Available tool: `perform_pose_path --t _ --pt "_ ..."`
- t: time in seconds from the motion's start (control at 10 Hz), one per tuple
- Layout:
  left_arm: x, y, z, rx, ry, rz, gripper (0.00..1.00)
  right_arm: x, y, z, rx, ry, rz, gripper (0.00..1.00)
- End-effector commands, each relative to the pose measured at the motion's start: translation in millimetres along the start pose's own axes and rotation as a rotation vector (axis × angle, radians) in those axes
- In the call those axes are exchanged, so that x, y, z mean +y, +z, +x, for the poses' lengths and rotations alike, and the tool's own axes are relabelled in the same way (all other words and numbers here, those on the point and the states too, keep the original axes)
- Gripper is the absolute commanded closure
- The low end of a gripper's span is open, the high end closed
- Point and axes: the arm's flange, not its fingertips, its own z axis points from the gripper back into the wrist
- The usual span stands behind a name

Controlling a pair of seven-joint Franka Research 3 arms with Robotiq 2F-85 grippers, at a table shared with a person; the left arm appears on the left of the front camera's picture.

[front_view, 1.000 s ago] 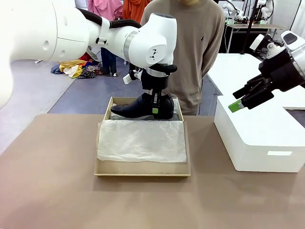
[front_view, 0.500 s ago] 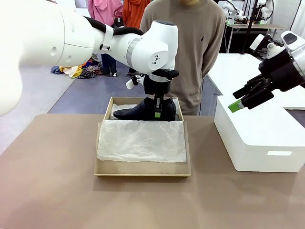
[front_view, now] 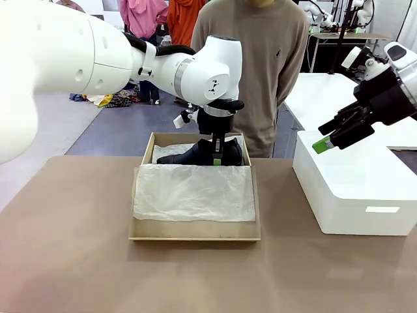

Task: Pack the shoes into the box.
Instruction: Place the other shoe of the Shoes into the Shoes Box.

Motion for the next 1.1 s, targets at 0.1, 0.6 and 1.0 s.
perform_pose_path --t 0.1,0.6,1.0 --pt "-2 3 2 -0.028 0.04 0.024 1.0 -1 0 0 -0.017 0.006 0.013 0.0" --pt "-5 22 2 -0.03 -0.009 0.089 0.67 -1 0 0 -0.017 0.006 0.013 0.0" --pt "-10 56 13 -0.048 0.004 0.092 0.0 -1 0 0 -0.017 0.006 0.013 0.0"
